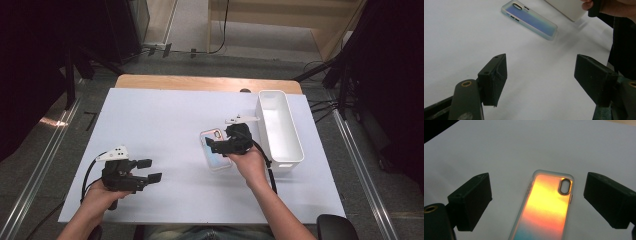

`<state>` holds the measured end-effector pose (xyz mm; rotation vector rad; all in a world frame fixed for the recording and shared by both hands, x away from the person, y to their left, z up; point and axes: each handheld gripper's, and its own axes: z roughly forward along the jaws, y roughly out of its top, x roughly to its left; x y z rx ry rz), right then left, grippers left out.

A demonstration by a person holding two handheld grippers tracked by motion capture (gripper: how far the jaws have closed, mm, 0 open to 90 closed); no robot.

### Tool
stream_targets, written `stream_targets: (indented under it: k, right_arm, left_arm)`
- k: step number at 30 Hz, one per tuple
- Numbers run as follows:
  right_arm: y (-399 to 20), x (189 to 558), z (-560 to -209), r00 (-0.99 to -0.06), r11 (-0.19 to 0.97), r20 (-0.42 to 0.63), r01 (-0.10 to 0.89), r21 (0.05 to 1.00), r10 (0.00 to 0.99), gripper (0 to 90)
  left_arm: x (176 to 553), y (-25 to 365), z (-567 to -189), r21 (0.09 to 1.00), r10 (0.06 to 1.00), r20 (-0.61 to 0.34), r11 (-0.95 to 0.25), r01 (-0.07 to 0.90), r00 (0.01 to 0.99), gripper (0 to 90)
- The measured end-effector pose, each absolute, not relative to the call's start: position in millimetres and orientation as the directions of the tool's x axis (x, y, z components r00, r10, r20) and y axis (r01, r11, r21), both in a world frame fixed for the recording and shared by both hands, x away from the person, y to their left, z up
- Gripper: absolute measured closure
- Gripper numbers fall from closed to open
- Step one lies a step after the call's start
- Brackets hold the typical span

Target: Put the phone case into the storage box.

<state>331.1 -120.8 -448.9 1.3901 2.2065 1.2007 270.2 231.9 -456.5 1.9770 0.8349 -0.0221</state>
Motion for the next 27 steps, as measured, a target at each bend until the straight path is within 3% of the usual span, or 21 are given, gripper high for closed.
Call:
stream_targets:
  k: [27]
  right_arm:
    - [-95.1, 349.0, -469.6, -0.41, 0.161, 0.162, 0.646, 0.746, 0.897, 6.5]
  left_arm:
    - [270.0, 233.6, -455.6, 0.769, 0.539, -0.334, -0.318, 0.554, 0.773, 26.2]
